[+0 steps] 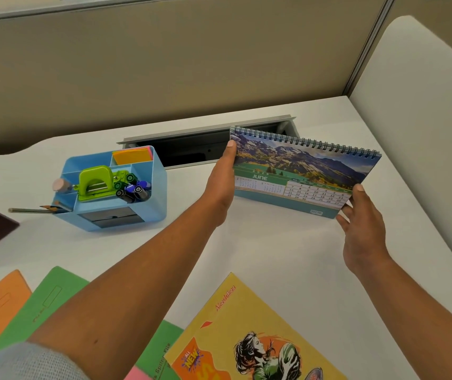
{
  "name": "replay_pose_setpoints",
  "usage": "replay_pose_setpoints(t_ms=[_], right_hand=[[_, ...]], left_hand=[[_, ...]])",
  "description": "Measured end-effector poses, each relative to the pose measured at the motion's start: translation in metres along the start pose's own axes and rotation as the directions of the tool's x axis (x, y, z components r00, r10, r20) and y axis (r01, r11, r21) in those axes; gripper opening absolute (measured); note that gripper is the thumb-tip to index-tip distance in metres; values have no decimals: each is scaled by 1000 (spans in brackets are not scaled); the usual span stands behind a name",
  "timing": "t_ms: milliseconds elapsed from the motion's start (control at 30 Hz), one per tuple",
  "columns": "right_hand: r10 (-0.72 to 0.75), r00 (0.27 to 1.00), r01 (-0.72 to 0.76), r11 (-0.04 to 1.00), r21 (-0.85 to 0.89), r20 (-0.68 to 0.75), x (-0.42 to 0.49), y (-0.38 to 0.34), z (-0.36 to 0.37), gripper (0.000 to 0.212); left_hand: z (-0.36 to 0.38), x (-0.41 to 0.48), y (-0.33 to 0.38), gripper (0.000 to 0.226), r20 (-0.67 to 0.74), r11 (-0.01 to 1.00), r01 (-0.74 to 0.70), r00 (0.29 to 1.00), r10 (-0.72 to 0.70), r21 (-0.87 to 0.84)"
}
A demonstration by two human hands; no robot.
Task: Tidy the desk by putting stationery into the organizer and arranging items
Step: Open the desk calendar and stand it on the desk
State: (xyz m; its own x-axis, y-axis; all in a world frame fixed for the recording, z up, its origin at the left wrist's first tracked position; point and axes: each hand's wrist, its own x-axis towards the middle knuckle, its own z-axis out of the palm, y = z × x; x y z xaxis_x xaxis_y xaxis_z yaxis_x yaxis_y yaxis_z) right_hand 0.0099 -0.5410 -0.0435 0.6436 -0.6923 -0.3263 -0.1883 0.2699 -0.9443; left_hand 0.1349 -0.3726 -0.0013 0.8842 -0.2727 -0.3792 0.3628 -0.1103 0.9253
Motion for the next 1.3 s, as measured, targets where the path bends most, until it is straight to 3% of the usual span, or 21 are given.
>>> replay_pose_setpoints(t_ms=[533,1300], right_hand=[[-12,1000,12,996,-90,-1,-7,3,4,22],[-15,1000,15,997,-74,3,-7,4,6,22]], left_hand=[[-3,-2,-2,37,15,1000,10,1000,-10,2],[0,-1,-4,36,-6,1000,22,1000,-22,-10]])
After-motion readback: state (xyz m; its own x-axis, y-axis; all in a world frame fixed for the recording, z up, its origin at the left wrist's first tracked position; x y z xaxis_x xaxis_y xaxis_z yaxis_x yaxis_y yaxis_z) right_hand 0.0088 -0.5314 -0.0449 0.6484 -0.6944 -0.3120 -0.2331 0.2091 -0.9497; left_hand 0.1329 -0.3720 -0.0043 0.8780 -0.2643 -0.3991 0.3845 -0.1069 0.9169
